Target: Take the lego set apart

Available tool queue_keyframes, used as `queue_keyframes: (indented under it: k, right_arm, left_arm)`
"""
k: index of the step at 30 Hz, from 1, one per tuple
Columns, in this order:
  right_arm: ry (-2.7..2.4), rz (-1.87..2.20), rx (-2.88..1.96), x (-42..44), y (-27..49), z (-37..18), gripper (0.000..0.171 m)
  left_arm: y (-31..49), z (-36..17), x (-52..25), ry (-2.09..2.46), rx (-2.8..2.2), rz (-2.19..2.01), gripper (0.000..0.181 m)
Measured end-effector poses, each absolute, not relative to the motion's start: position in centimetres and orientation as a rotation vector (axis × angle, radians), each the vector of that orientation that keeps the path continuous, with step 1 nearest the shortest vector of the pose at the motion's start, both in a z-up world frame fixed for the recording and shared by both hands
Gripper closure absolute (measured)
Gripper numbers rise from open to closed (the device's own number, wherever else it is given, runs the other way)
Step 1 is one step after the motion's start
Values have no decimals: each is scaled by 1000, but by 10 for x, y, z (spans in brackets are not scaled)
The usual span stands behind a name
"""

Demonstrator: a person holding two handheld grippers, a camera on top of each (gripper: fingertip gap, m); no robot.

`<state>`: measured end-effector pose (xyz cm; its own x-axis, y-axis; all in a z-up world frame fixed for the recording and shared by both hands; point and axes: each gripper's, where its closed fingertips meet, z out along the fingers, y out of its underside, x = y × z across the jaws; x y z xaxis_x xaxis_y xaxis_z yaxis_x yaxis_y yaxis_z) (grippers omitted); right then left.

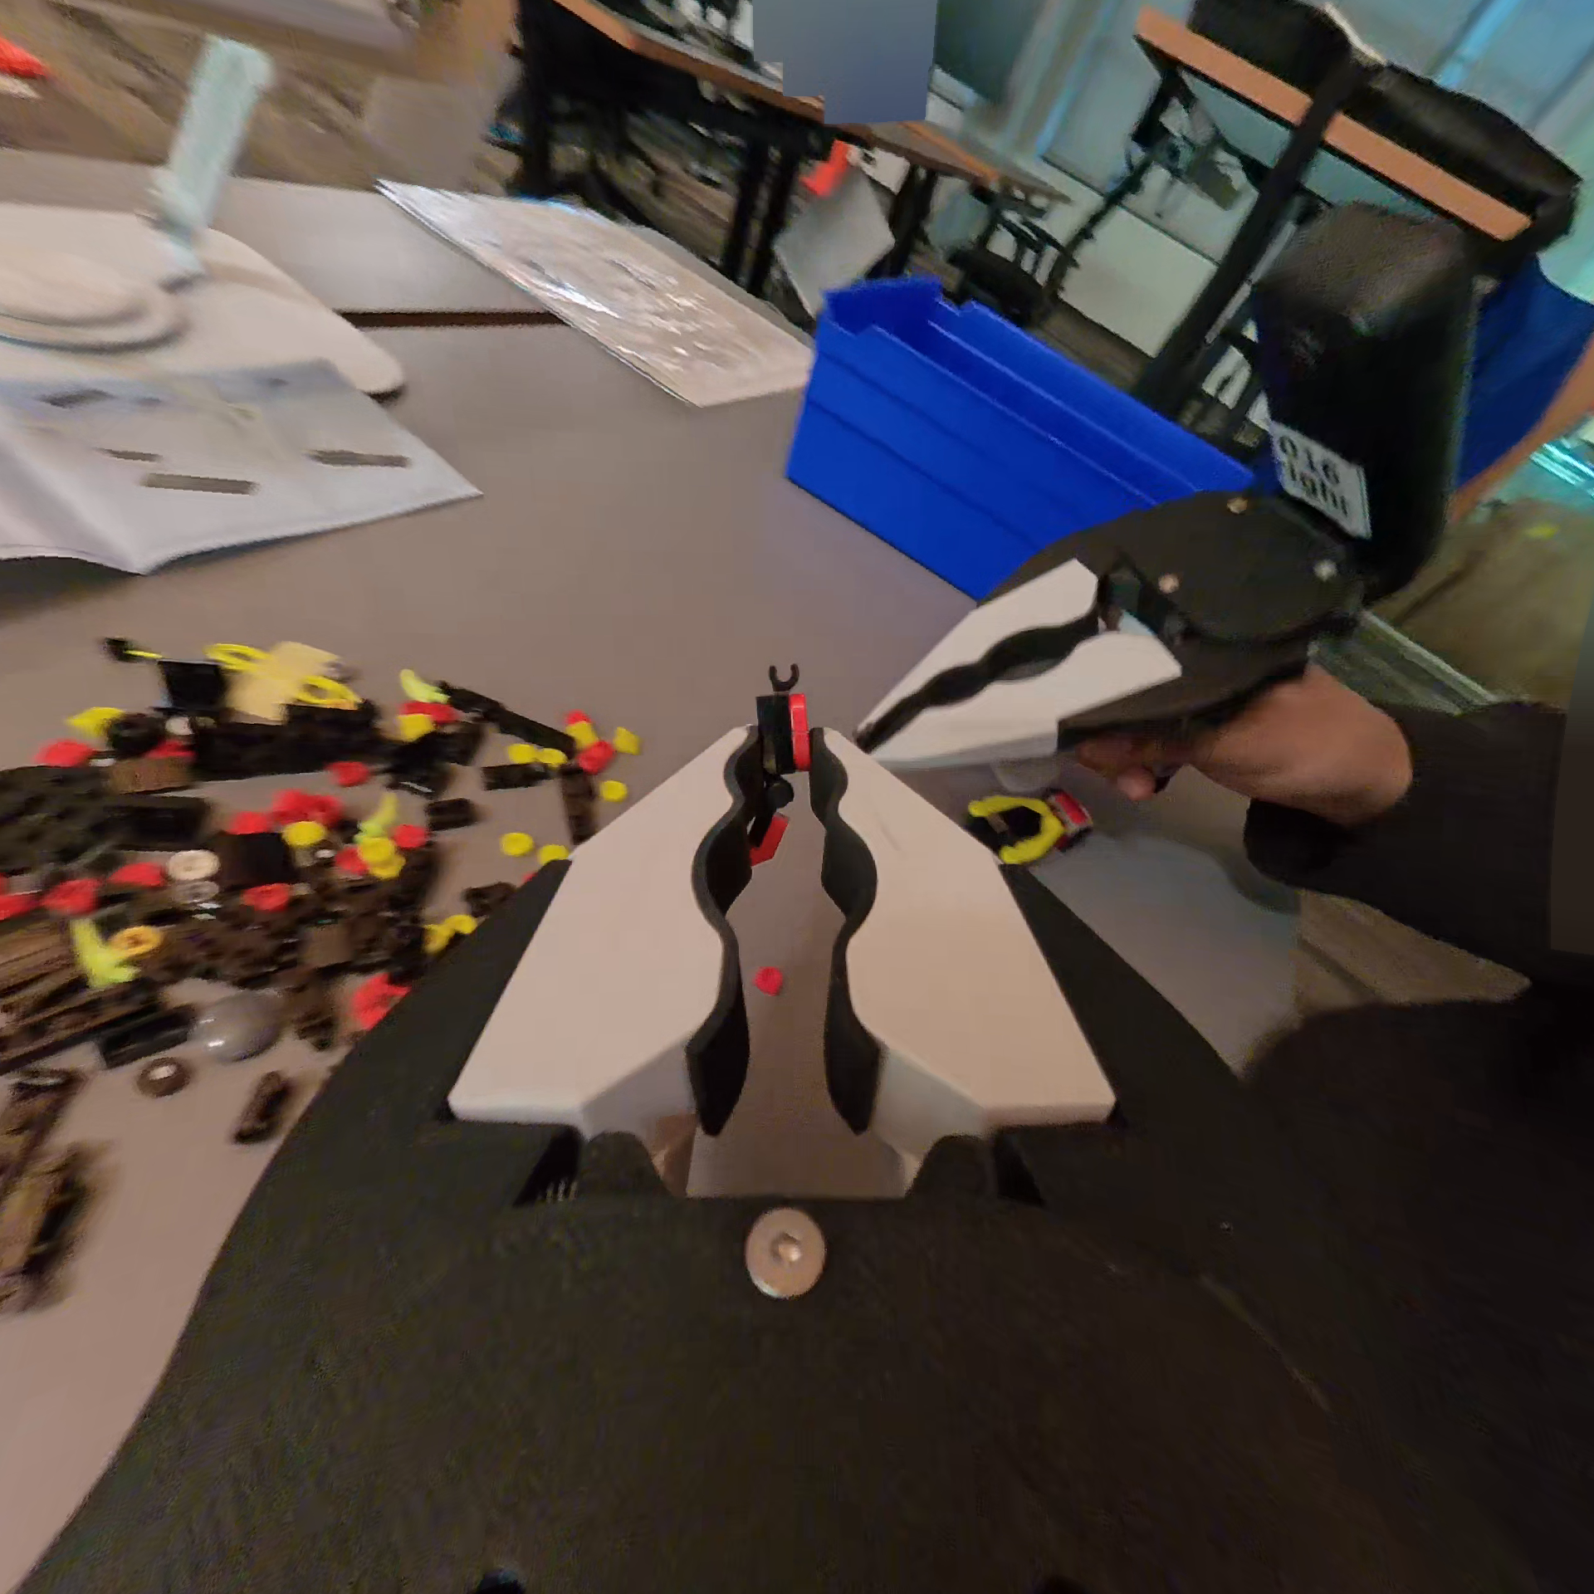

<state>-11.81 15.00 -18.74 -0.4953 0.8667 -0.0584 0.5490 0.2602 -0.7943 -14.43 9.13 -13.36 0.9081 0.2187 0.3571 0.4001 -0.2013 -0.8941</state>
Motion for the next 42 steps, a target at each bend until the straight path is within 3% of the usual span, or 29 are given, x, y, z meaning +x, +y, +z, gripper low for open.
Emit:
queue_keyframes:
  k: [5,7,9,20,25,31,42]
  right_arm:
    - [-2246,836,-935,-153,130,-202,166]
    - [-2283,831,-869,-156,118,-205,144]
    - [-2297,842,-848,-152,116,-202,139]
    - [-2077,1268,-1122,-92,145,-149,126]
    - [-2027,1578,-1276,-64,130,-147,120]
    - [-2013,1771,-1360,-65,122,-143,127]
    - [-2049,1922,-1367,-59,109,-142,147]
  left_arm:
    - [83,-133,-164,-546,-1742,-170,175]
    - [83,-134,-163,-553,-1740,-197,175]
    - [84,-134,-162,-545,-1743,-199,175]
    - [96,-151,-140,-493,-1826,-321,174]
    - [109,-160,-114,-251,-1942,-161,174]
    - [121,-166,-81,13,-1997,12,175]
    - [122,-163,-46,83,-1981,-224,174]
